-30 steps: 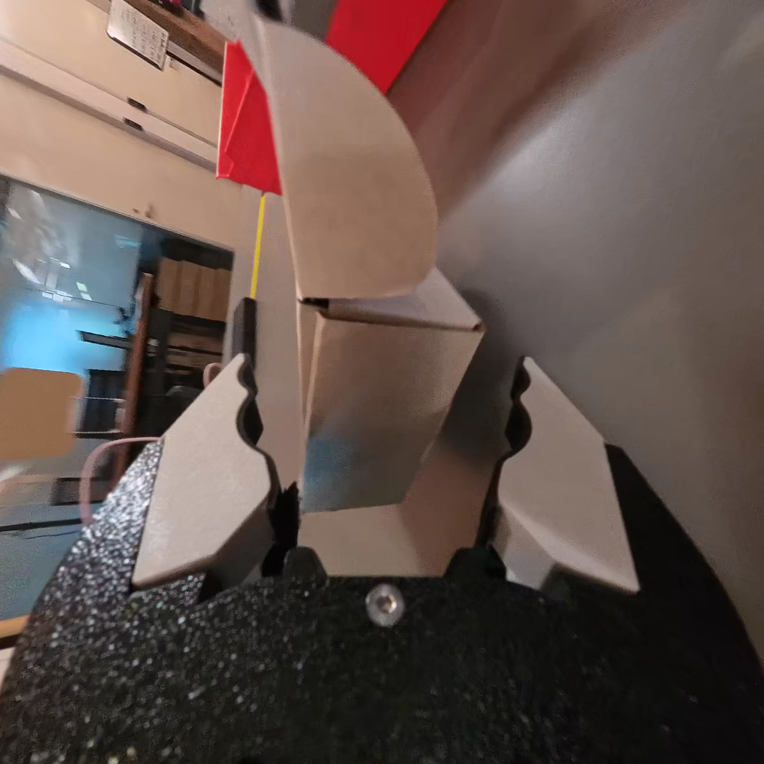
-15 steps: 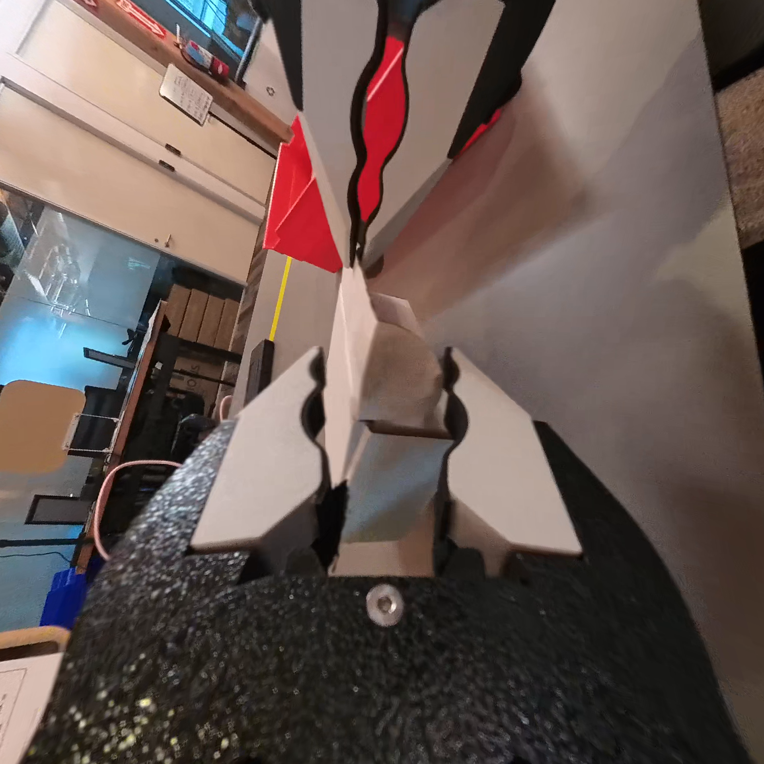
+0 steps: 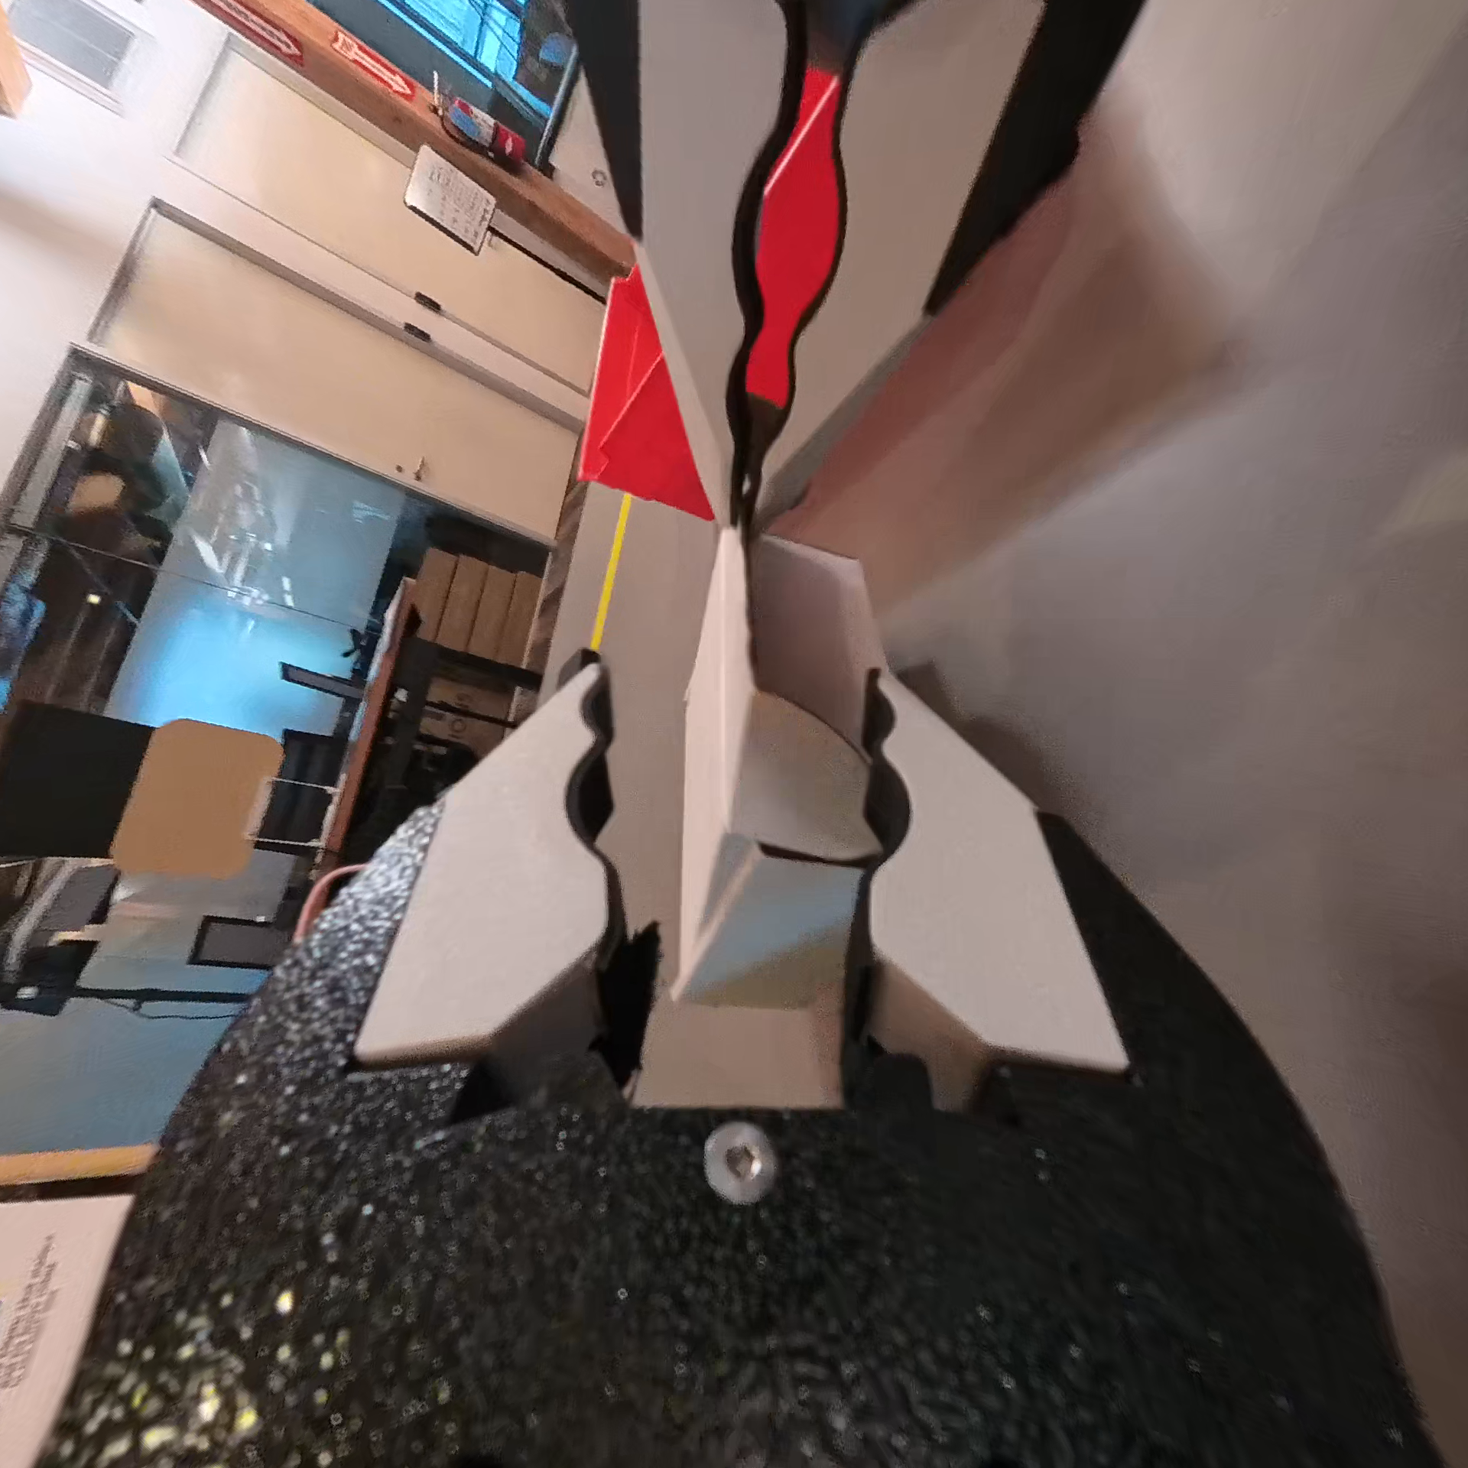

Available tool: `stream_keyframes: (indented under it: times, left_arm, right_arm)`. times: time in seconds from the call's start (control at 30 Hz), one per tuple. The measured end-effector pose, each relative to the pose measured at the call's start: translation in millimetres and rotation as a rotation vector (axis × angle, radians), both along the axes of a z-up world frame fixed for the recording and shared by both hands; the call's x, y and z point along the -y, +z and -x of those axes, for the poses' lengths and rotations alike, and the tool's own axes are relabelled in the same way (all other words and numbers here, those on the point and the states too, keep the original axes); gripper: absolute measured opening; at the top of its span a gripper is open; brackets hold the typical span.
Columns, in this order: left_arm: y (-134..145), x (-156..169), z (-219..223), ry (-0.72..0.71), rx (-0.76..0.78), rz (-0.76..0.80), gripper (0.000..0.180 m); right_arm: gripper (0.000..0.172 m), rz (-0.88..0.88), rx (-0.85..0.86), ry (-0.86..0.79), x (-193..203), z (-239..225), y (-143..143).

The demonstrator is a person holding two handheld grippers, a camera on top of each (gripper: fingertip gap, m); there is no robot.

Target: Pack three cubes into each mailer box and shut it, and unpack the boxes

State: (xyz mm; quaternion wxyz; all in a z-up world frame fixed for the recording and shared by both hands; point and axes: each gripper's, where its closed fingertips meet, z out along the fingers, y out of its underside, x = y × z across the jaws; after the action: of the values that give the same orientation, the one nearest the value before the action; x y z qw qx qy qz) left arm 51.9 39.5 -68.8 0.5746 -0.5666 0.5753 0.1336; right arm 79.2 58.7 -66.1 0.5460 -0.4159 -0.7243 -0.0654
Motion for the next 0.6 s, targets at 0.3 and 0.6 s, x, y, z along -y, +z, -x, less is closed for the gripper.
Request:
stream_keyframes:
  times: [0.3, 0.6]
  left_arm:
    - [-3, -7, 3, 0.108, -0.11, -0.05, 0.012]
    - [24, -19, 27, 0.232, 0.117, -0.016, 0.005]
  right_arm:
    - [0.0, -0.076, 0.059, 0.027, 5, 6, -7]
    - [0.012, 0.005, 0.012, 0.205, 51, 9, 6]
